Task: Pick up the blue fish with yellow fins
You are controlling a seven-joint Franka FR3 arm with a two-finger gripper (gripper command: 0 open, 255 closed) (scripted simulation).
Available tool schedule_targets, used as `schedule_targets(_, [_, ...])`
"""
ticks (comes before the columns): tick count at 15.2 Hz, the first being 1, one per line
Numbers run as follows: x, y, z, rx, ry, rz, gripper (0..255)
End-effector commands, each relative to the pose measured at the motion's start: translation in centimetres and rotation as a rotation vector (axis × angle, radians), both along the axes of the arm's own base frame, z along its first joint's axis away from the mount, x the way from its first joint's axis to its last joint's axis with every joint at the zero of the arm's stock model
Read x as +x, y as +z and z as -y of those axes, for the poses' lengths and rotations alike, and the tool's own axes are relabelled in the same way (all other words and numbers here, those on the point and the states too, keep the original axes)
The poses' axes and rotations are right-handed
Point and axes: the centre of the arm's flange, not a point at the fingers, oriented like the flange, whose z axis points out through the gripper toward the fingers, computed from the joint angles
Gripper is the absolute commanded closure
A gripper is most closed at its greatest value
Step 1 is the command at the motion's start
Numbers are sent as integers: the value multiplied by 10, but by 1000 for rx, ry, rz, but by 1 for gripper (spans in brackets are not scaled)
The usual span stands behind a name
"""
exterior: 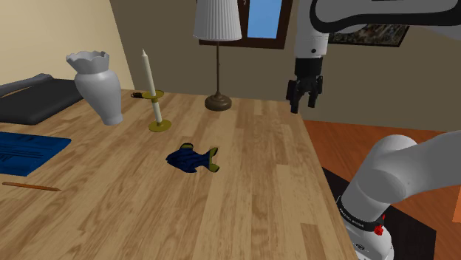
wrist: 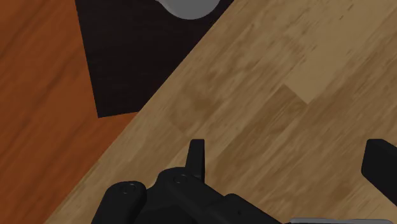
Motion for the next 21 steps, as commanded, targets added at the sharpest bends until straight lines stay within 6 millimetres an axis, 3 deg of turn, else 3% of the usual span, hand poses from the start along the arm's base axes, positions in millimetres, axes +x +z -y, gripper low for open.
schedule_targets(1, [0,0,0,0,0,0,0])
schedule_targets(11, [83,-41,-95,61,303,23,0])
schedule_targets(21, [135,-73,-212,122,607,45,0])
